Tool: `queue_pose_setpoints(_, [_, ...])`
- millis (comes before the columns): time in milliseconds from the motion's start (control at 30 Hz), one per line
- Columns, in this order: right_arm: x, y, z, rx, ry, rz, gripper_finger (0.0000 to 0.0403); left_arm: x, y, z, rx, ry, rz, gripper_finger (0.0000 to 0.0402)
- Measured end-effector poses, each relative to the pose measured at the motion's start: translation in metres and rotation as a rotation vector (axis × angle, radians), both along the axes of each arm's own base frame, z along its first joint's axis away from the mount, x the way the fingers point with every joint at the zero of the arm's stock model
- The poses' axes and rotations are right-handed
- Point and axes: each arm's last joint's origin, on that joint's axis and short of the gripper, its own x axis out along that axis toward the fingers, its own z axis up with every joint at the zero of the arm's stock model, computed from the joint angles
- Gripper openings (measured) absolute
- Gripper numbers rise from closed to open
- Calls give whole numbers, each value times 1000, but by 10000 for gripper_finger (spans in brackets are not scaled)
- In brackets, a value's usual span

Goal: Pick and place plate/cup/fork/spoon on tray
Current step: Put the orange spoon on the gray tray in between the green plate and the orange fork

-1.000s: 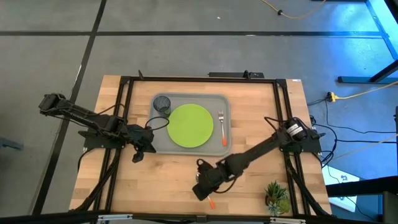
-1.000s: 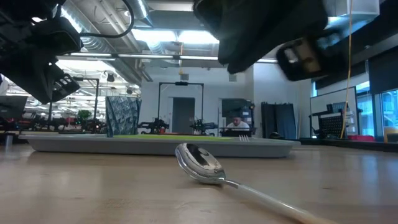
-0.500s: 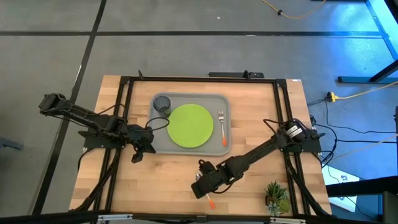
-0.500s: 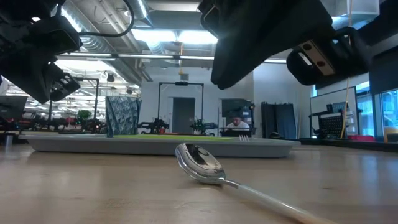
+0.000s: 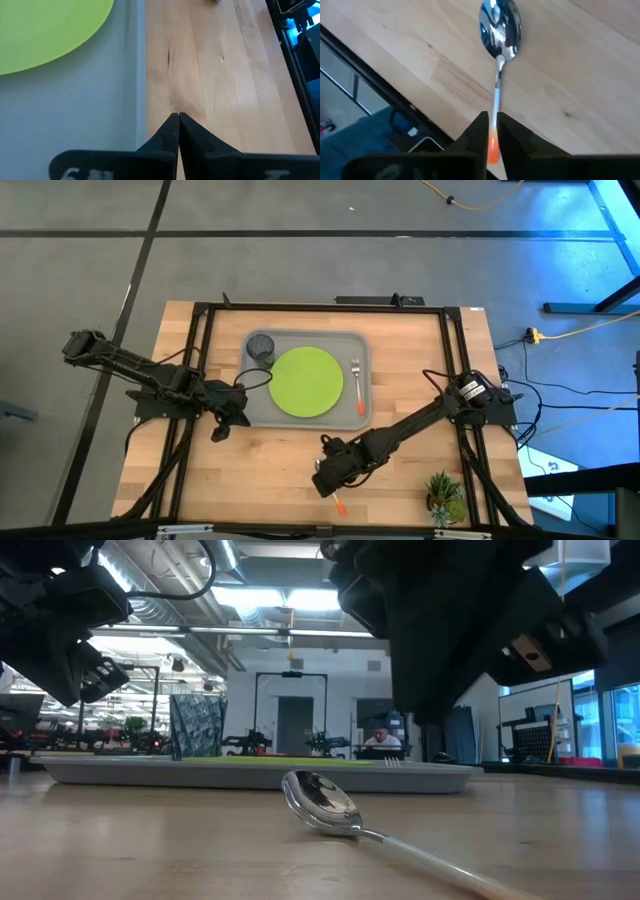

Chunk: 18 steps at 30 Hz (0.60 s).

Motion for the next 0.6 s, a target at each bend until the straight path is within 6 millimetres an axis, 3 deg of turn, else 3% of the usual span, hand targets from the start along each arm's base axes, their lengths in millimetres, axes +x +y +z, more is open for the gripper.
queue_pose_setpoints(233, [9,5,3,47,-104,14,71,0,0,0,-3,2,3,0])
queue_pose_setpoints(600, [9,7,-20,12,-37,74,71,0,0,0,1,3,0,0])
